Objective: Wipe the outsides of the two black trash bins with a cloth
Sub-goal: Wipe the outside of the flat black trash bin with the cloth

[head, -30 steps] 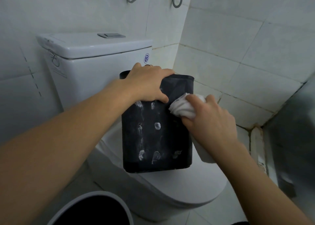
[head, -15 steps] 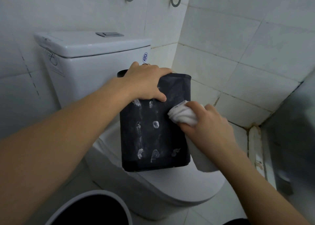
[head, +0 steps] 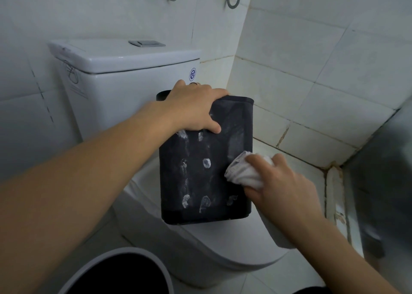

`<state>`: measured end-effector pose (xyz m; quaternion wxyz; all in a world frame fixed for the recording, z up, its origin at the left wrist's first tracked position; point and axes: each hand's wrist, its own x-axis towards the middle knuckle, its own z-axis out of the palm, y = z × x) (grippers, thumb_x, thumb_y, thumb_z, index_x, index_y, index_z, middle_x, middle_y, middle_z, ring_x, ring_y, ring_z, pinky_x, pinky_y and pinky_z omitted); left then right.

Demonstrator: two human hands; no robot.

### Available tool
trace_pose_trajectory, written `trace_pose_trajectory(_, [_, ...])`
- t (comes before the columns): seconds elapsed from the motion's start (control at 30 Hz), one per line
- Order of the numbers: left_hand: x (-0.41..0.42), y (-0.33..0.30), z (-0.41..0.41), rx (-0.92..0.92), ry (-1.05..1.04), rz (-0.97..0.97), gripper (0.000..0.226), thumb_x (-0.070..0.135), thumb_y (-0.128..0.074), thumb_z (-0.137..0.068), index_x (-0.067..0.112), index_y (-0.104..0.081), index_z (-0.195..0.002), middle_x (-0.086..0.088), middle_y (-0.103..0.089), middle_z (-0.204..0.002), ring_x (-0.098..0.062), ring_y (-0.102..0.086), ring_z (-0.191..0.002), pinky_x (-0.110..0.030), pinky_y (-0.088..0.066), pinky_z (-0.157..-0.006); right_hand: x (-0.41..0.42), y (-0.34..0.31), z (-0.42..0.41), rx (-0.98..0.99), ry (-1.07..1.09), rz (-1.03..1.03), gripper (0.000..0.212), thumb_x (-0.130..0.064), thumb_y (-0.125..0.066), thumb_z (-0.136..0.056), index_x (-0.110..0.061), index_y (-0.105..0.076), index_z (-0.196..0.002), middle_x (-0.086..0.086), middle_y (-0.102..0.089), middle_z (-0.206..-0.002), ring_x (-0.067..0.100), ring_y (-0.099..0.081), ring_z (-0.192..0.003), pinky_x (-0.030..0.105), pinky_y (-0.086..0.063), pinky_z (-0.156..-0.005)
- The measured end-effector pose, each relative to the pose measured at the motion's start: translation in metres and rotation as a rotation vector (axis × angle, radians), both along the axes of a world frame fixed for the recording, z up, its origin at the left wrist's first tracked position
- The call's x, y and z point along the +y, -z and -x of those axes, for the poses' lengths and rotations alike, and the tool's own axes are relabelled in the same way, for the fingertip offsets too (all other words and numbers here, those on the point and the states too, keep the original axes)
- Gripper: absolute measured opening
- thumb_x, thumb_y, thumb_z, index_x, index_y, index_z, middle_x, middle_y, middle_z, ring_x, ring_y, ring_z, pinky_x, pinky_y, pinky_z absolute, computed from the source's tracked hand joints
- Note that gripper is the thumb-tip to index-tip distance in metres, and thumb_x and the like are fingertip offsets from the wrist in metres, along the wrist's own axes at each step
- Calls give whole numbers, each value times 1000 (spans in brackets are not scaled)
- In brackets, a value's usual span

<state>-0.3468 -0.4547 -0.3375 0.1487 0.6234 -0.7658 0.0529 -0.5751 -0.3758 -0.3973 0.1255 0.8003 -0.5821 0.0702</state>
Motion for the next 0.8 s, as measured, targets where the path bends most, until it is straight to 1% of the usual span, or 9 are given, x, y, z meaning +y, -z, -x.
trace_pose_trajectory(0.03, [0,0,0,-3,0,3,77,61,-71,-75,42,-39,-141,5,-59,-114,-25,-52,-114,-44,-31,-97,-4,-2,-2,-22,2,18,42,-54,-53,-87,-44,-42,-126,-6,-36,-96,23,-55,-69,29,-33,-52])
trace_pose_trajectory(0.13, [1,1,1,-6,2,12,76,62,-71,-74,42,-39,-140,6,-59,-113,-25,-52,-113,-43,-31,-95,-22,-12,-10,-113,13,110,41,-50,-57,-86,-42,-46,-125,-5,-36,-93,24,-40,-61,29,-31,-53])
trace_pose_trajectory(0.23, [1,1,1,-15,-2,24,75,63,-71,-74,42,-40,-139,5,-58,-109,-25,-53,-112,-43,-30,-93,-33,-18,-18,-156,21,140,40,-48,-58,-86,-40,-48,-124,-4,-37,-93,24,-38,-61,30,-30,-53])
trace_pose_trajectory(0.33, [1,1,1,-18,-11,18,77,63,-70,-74,42,-39,-141,5,-59,-113,-25,-52,-113,-43,-31,-93,-26,-14,-17,-119,-7,161,42,-47,-60,-86,-36,-49,-125,-2,-38,-93,22,-37,-59,28,-31,-50])
trace_pose_trajectory(0.43, [1,0,1,-12,-16,9,79,63,-71,-74,42,-37,-143,5,-59,-117,-25,-52,-116,-42,-30,-95,-8,2,-7,-16,-32,108,46,-49,-63,-84,-35,-49,-124,0,-44,-94,20,-41,-56,28,-35,-44])
trace_pose_trajectory(0.53, [2,0,1,-7,-9,11,78,61,-71,-75,42,-38,-143,5,-60,-115,-25,-52,-115,-43,-31,-96,7,12,2,43,-61,60,45,-52,-67,-80,-35,-51,-119,-2,-46,-91,14,-35,-55,25,-32,-40])
trace_pose_trajectory(0.6, [3,-1,2,-5,-7,12,77,61,-71,-75,41,-38,-143,5,-60,-115,-25,-52,-114,-43,-31,-96,9,10,4,54,-49,40,43,-54,-62,-83,-38,-49,-121,-3,-45,-94,14,-38,-58,26,-32,-43])
trace_pose_trajectory(0.7, [4,-1,2,3,-3,10,76,60,-72,-74,42,-40,-140,5,-60,-113,-25,-53,-112,-43,-31,-95,-1,-2,-2,2,-38,60,43,-53,-55,-88,-40,-44,-128,-3,-44,-100,20,-53,-65,28,-36,-49])
trace_pose_trajectory(0.8, [4,-1,2,0,-1,13,76,61,-72,-74,43,-39,-140,5,-59,-112,-24,-52,-112,-43,-31,-94,-20,-15,-16,-68,-37,126,46,-51,-57,-87,-41,-46,-130,-2,-44,-100,25,-53,-66,29,-33,-51])
